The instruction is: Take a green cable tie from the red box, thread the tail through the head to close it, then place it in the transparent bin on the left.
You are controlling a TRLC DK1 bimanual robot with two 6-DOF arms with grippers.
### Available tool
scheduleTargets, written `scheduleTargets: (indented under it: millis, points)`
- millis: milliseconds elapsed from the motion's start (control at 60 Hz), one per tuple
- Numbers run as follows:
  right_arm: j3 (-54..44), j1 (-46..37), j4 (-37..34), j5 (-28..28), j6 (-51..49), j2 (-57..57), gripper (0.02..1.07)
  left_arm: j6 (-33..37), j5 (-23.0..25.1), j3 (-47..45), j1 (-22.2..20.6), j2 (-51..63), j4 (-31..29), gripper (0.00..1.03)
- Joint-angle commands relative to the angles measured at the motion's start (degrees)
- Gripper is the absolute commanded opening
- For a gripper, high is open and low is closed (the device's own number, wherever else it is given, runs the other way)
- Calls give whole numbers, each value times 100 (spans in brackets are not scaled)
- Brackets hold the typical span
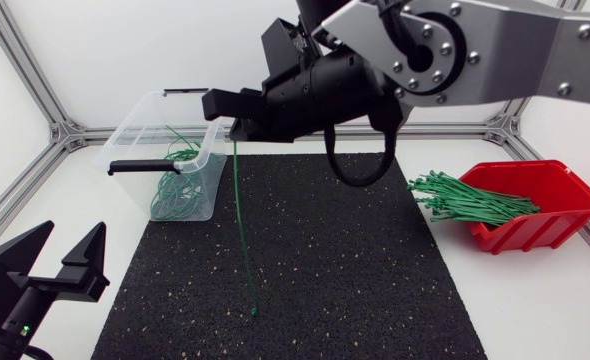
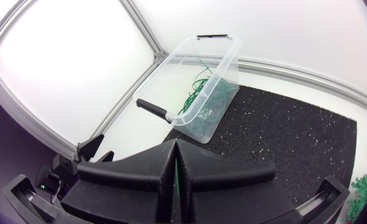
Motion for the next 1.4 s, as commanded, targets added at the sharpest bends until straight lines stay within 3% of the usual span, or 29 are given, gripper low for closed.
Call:
scheduleTargets:
  millis: [0, 200, 317, 450, 650, 1033, 1233, 1383]
  points:
    - [-558, -118, 467, 103, 746, -122, 7, -85, -25, -217, -41, 3, -196, 99]
    - [-1367, -435, 1029, 762, 1739, -456, 7, -85, -25, -217, -85, 3, -196, 99]
    - [-1542, -619, 1108, 744, 1800, -623, 7, -85, -25, -217, -85, 12, -196, 99]
    - [-1622, -936, 994, 322, 1924, -808, 7, -85, -25, -217, -112, 21, -196, 99]
    - [-1305, -830, 713, 76, 2108, -1036, 7, -85, -25, -217, -129, 38, -196, 99]
    - [-1156, -364, 1108, 103, 2548, -650, 7, -85, -42, -217, -112, 29, -196, 99]
    - [-1806, -619, 1592, 287, 2354, -386, 7, -85, -42, -217, -121, 29, -196, 99]
    - [-2272, -962, 1548, 252, 2003, -571, 7, -85, -42, -217, -129, 29, -196, 99]
